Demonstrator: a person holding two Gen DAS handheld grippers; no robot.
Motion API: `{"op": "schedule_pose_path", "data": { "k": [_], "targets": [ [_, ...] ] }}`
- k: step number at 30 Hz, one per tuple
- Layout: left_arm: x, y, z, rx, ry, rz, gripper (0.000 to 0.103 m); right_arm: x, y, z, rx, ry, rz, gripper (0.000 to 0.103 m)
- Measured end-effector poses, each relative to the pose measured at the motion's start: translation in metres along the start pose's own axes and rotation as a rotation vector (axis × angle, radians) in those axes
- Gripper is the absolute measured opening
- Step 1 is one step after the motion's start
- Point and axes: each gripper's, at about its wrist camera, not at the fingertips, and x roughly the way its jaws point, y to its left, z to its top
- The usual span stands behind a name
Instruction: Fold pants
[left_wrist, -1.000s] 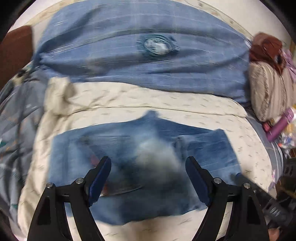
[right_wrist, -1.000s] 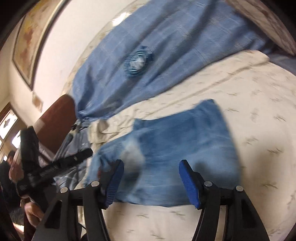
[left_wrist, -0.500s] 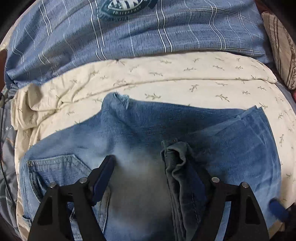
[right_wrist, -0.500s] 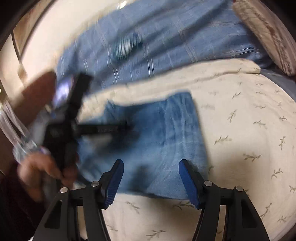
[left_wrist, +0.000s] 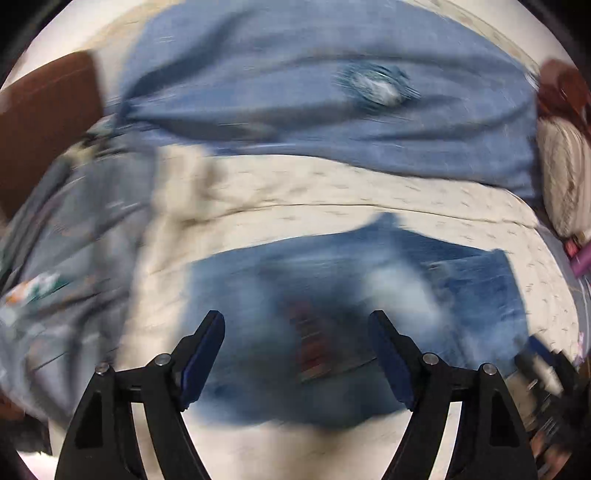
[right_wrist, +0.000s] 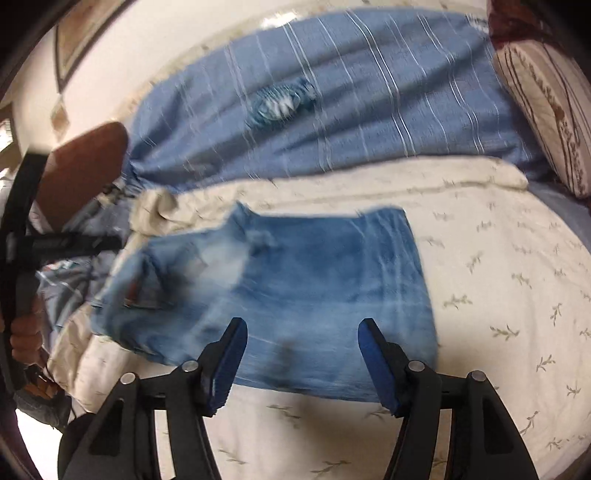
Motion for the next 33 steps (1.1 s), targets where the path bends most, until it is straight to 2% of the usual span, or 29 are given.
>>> {"op": "schedule_pose_path", "data": {
  "k": [4, 9, 12, 17, 18, 20, 23, 28, 33],
  "targets": [
    [-0.018, 0.067, -0.034, -0.102, 0.040, 0.041, 0.080, -0.014, 0.019, 0.000, -0.018, -0.062, 0.049, 0.066],
    [-0.022, 0.106, -0.082, -0.304, 0.101, -0.080, 0.080, -0.011, 0.040, -0.001, -0.039, -0.068, 0.081, 0.066],
    [-0.009, 0.101, -0.094, -0.396, 0.128, -0.148, 0.080, -0.006, 0.047, -0.004, -0.051, -0.048, 0.086, 0.066],
    [0.009, 0.074, -0.088, -0.449, 0.123, -0.276, 0.080, -0.007, 0.051, -0.007, -0.087, -0.058, 0.076, 0.066],
    [0.013, 0.072, -0.086, -0.456, 0.131, -0.278, 0.080, -0.007, 0.050, -0.007, -0.085, -0.060, 0.075, 0.066],
    [0.027, 0.068, -0.080, -0.488, 0.161, -0.284, 0.080, -0.009, 0.044, -0.006, -0.068, -0.059, 0.074, 0.066],
    [0.052, 0.058, -0.072, -0.529, 0.218, -0.366, 0.080, -0.010, 0.035, -0.002, -0.027, -0.059, 0.083, 0.066],
    [0.083, 0.054, -0.069, -0.612, 0.267, -0.408, 0.079, -0.010, 0.022, 0.002, 0.042, -0.057, 0.100, 0.066],
    [0.096, 0.056, -0.064, -0.676, 0.259, -0.436, 0.079, -0.007, 0.016, 0.005, 0.082, -0.053, 0.111, 0.066]
  ]
}}
